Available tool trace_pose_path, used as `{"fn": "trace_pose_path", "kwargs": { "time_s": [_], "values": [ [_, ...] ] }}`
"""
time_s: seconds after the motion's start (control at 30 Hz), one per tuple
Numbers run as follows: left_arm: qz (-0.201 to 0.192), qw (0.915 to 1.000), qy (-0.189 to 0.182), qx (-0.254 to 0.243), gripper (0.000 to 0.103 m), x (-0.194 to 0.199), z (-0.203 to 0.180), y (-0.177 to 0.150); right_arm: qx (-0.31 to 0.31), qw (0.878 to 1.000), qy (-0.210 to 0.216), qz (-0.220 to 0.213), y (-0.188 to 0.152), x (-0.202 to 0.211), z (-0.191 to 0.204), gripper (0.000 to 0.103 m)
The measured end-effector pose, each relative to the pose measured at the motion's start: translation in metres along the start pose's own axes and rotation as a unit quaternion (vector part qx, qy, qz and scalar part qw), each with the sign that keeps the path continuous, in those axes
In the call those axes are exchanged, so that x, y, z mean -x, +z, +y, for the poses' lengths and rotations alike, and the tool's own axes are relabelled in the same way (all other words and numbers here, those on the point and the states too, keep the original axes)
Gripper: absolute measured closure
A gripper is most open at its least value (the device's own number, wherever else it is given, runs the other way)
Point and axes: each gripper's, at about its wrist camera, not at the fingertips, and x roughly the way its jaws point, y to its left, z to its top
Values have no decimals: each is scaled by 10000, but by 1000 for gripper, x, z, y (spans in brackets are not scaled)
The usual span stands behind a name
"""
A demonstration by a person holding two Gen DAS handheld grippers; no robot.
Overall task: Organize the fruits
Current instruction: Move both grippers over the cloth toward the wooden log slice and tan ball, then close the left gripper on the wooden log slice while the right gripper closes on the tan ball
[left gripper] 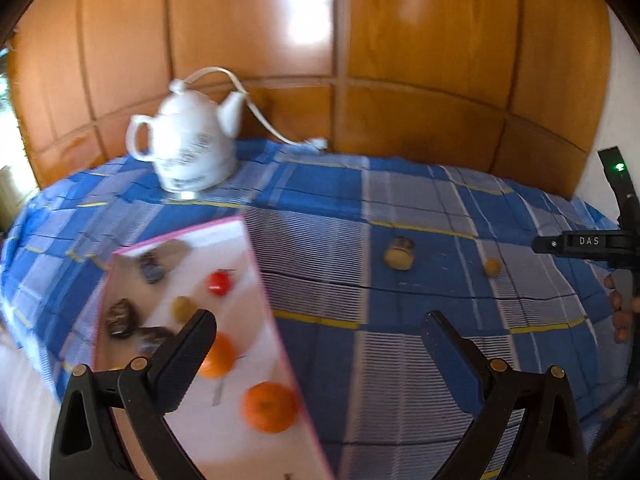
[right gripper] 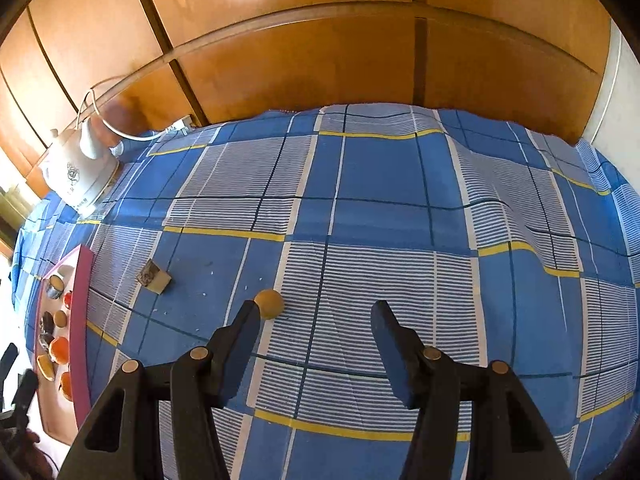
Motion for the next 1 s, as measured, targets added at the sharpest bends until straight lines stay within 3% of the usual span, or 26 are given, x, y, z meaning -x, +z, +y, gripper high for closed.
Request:
{"fn": "trace_pose_path", "kwargs": {
  "time_s": [0.27, 0.47, 0.7, 0.87, 1.0],
  "values": [
    [403, 9982, -287, -332, 1, -47, -37, 21, -117, 9997, 192, 60, 2, 2, -2, 45],
    [743, 9957, -524, -203, 10, -91, -49, 38, 5, 9996, 268, 27, 1, 5, 5, 44],
    [881, 9942, -538, -312, 12, -131, -66, 54, -58, 9993, 367, 13, 4, 6, 4, 44],
    [1063, 9921, -594, -288, 24, -158, -68, 60, -95, 9991, 412, 1, 5, 7, 3, 44],
    [1335, 9874, -847, -75, 58, -177, -63, 58, -127, 9990, 423, 8, 6, 6, 3, 44]
  ]
}}
